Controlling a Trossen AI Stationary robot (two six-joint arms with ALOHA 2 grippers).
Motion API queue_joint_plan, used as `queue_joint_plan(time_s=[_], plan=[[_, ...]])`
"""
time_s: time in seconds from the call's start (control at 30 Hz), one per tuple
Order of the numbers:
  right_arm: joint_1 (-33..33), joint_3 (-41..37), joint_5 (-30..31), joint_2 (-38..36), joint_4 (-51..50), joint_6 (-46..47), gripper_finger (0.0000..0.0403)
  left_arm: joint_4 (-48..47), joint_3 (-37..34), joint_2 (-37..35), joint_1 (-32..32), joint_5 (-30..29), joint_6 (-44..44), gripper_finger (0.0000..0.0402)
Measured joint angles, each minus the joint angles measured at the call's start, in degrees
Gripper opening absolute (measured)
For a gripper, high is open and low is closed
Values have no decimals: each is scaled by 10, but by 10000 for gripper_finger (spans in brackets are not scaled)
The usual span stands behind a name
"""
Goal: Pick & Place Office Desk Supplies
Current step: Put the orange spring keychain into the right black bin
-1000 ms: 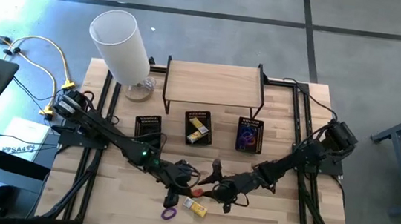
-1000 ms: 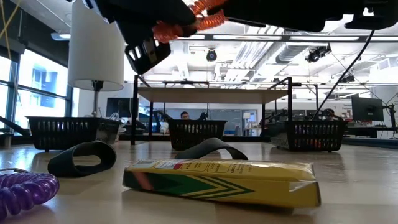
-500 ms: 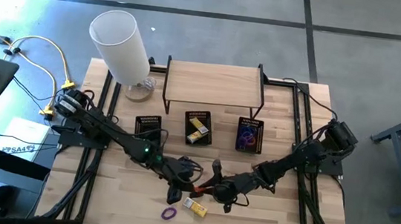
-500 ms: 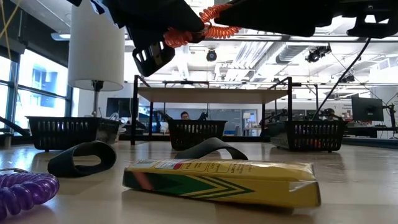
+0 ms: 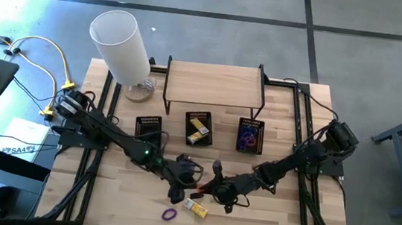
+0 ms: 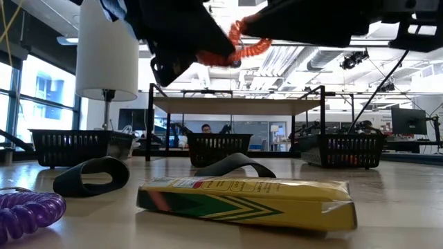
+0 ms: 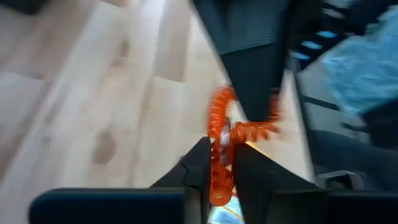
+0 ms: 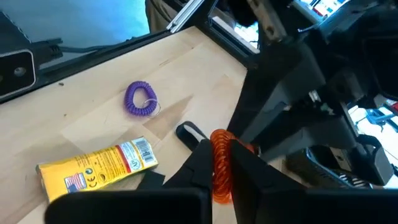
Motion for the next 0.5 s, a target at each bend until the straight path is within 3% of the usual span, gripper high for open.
queue_joint_plan(time_s=[0.33, 0.5], plan=[[1, 0, 2, 0, -49, 51, 17, 11, 0, 18, -11, -22, 15, 140], [21, 0, 96, -22, -188, 132, 17, 14, 0, 18, -10, -22, 15, 153]])
